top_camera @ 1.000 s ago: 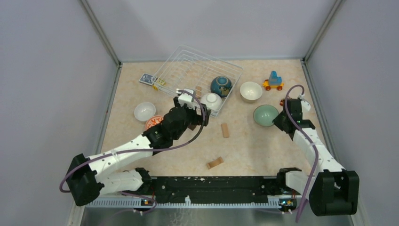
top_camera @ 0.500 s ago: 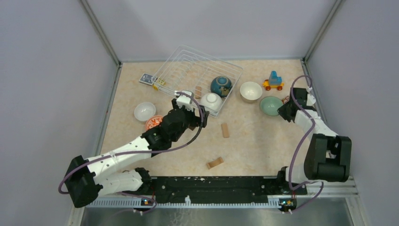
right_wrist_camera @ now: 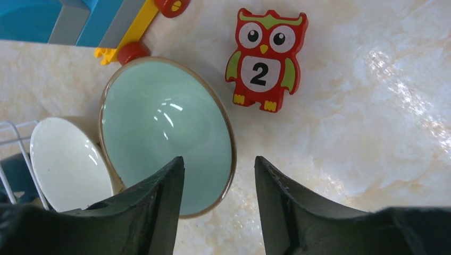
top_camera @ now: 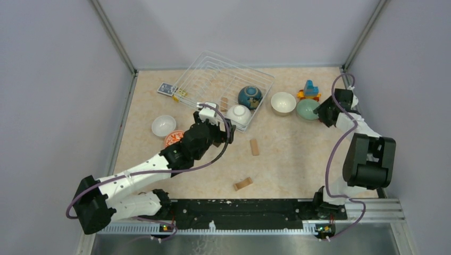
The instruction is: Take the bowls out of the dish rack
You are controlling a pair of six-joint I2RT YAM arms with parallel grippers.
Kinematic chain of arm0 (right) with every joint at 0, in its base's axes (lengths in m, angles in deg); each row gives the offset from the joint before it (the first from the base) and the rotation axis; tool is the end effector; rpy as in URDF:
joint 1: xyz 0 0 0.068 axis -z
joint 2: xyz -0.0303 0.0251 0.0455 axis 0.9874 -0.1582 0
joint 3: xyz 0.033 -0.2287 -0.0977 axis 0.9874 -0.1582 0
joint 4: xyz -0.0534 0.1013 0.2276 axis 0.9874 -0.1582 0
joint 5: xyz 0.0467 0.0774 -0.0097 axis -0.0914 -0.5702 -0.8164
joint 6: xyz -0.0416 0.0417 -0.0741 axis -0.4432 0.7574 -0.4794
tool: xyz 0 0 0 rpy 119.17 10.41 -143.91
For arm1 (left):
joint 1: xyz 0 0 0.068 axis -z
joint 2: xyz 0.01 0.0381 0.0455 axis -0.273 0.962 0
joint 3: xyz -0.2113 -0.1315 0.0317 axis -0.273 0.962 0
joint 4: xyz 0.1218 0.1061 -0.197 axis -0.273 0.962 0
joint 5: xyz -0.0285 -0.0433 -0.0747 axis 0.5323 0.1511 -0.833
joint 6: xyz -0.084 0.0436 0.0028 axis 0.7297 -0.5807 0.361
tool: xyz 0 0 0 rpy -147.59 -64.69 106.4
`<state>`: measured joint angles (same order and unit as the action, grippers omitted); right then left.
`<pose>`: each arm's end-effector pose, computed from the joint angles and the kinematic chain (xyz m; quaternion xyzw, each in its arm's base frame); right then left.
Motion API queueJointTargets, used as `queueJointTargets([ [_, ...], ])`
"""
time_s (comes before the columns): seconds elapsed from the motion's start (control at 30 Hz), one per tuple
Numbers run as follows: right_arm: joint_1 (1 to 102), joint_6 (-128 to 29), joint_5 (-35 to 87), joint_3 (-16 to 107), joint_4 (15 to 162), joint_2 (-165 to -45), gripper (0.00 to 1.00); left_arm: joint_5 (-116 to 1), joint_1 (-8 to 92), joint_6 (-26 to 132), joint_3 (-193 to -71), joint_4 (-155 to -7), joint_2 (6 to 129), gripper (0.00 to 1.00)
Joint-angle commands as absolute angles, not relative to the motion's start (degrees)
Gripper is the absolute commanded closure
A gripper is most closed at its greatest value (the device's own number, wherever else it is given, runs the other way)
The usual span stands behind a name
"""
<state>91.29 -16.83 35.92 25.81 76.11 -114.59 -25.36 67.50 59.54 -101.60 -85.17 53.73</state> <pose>0.3528 -0.0678 0.1496 0.4014 0.8425 0.0749 0.3513 0.2111 -0.2109 0.2662 0.0952 0.7724 -0.2160 0.5896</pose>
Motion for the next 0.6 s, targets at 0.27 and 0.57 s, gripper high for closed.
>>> queueJointTargets([
  [0.27,91.1,-27.03,25.29,17.82,80.12,-95.38,0.37,-26.43,66.92,61.11,-104.19,-85.53,57.41,0.01],
  [0.57,85.87,-30.26,18.54,14.22,78.91,-83.76,0.13,-38.23,60.44,63.2,-110.76,-85.14,64.01,0.01],
])
